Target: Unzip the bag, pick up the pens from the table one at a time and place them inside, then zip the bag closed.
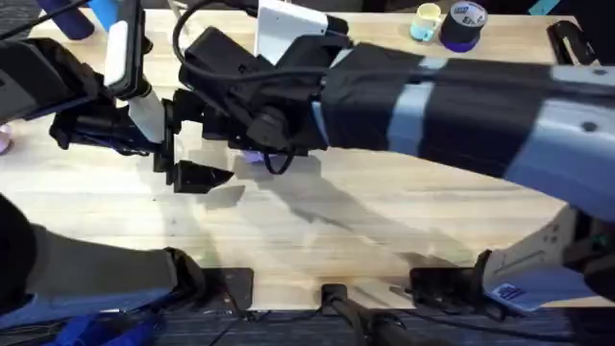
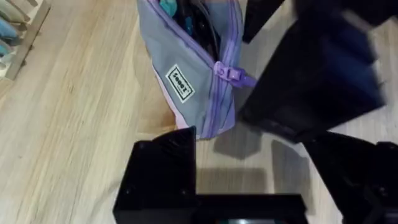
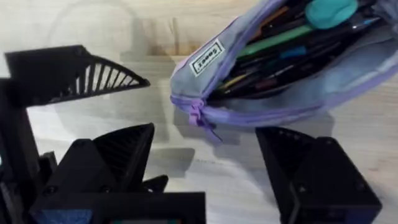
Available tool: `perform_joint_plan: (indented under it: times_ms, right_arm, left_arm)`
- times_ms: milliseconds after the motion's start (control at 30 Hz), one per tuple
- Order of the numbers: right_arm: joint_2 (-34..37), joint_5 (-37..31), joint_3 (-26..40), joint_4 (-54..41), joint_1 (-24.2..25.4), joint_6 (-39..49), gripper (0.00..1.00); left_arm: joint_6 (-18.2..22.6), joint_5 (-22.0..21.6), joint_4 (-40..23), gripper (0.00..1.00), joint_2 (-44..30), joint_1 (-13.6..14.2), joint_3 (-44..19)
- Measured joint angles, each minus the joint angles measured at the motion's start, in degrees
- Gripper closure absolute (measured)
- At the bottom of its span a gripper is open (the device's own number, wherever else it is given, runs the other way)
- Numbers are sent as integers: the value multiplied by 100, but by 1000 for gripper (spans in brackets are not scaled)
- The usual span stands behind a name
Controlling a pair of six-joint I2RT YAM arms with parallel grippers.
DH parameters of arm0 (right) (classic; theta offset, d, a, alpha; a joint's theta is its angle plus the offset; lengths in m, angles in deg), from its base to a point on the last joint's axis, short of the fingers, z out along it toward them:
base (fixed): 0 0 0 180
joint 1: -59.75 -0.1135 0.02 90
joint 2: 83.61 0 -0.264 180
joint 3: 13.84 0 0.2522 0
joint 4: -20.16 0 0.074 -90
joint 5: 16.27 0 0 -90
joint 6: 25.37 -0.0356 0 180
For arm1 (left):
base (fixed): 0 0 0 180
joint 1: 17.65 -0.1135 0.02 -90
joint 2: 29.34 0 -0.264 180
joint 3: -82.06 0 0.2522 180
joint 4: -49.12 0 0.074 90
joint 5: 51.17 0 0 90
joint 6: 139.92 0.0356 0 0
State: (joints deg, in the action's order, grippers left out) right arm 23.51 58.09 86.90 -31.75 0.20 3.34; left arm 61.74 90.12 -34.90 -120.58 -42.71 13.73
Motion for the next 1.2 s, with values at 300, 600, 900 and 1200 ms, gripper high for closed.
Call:
perform_joint_plan:
  times_ms: [300, 600, 900, 1200]
  right_arm:
    - [127, -1, -4, 234, 2, -52, 175]
    - [244, -2, -4, 278, 88, -86, 573]
    - [278, 58, -4, 367, 129, -116, 958]
    - [276, 86, -4, 420, 163, 219, 968]
  left_arm:
    - [0, 0, 0, 7, 0, 0, 2]
    - [0, -1, 0, 8, 2, 0, 2]
    - [0, 0, 0, 8, 1, 0, 2]
    - [0, 0, 0, 7, 1, 0, 2]
